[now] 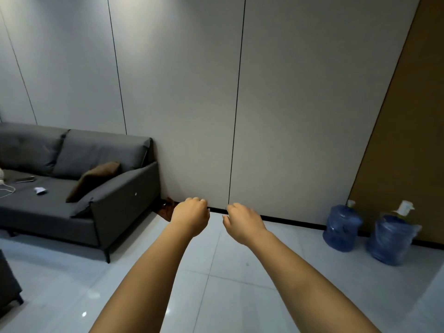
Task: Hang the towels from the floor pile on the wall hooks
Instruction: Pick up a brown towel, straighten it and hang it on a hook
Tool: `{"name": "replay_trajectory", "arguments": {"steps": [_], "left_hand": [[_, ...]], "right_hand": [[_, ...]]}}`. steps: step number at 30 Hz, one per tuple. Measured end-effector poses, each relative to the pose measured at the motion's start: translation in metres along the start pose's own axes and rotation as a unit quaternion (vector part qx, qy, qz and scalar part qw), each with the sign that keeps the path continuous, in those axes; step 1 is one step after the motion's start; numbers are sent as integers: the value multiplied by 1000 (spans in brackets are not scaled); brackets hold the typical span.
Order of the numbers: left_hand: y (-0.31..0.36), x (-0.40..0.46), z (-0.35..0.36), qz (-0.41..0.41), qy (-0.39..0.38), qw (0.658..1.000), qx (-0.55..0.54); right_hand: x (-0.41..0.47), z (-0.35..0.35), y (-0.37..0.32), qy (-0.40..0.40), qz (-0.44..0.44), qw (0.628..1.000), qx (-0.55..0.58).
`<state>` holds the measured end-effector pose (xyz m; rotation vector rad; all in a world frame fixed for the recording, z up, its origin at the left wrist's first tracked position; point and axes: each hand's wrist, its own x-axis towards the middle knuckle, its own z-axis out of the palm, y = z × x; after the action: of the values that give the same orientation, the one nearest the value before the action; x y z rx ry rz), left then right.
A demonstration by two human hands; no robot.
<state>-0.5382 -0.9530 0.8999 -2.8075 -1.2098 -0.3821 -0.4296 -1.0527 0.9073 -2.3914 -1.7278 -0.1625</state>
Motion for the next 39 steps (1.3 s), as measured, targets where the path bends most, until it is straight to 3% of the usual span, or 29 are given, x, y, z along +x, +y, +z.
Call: {"name": "replay_trajectory", "arguments": {"steps": [9,19,26,33,39], "left_hand": [[-73,98,45,20,-26,999,18],[-160,255,92,-27,-57,996,71],[-192,381,107,-20,-38,997,69],[-230,467,168,-36,-90,994,55],[-265,561,219,-45,-87,995,-10]], "right_hand": [[140,48,-26,-24,-32,999,-13],[335,102,-23,-34,-94,995,-14],[474,110,-2,-21,-64,998,17],[557,161,9,-65,-92,993,-19],[653,206,26,-73,-29,997,-9]]}}
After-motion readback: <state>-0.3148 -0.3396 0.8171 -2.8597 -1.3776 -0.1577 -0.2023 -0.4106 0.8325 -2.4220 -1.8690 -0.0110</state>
